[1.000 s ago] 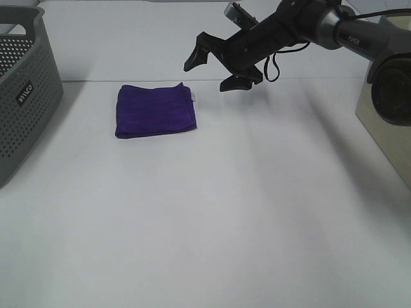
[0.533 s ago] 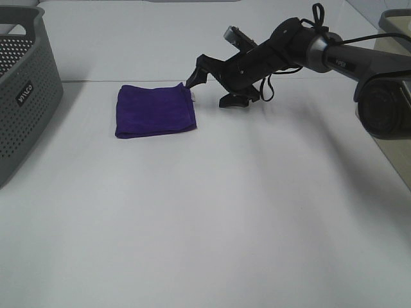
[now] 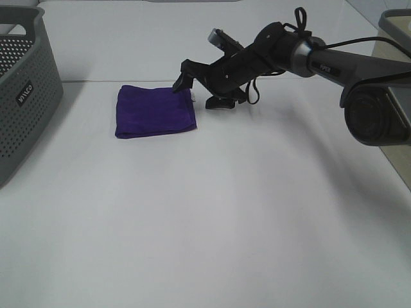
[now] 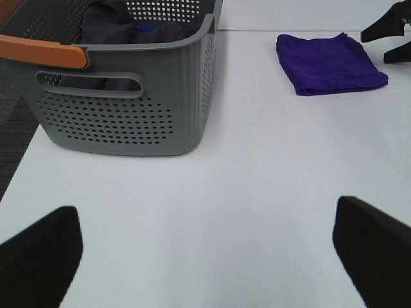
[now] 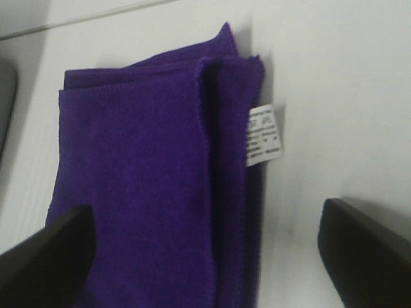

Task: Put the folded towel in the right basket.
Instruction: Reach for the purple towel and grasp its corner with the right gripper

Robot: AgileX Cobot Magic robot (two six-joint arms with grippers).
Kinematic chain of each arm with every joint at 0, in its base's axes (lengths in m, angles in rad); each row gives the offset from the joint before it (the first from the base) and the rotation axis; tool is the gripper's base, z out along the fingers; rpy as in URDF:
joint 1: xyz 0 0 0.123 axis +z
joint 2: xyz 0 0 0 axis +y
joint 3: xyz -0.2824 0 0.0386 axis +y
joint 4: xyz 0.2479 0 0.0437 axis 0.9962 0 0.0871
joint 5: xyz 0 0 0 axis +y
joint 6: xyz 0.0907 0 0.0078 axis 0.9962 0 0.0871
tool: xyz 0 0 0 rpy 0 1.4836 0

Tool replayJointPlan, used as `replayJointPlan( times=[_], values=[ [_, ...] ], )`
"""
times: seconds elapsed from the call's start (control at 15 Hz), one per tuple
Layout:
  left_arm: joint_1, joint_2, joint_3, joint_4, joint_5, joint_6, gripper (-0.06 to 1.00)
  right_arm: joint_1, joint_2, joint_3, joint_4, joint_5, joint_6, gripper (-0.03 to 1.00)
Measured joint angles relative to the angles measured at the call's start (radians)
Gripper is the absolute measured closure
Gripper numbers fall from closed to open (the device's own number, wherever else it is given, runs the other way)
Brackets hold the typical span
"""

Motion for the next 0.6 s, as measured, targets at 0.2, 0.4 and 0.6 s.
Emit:
replayJointPlan(
  times=[0.2, 0.4, 0.6],
  values=[
    [0.0, 0.0, 0.0, 0.0, 0.0, 0.0, -0.05, 0.088, 0.008, -0.003, -0.033, -0.02, 0.0, 0.14],
    [0.0, 0.0, 0.0, 0.0, 0.0, 0.0, -0.05, 0.151, 0.028, -0.008, -0.069, -0.079, -0.001, 0.32],
    [0.0, 0.0, 0.0, 0.0, 0.0, 0.0, -0.05, 0.205, 0.04, -0.008, -0.111, -0.116, -0.001, 0.65]
  ],
)
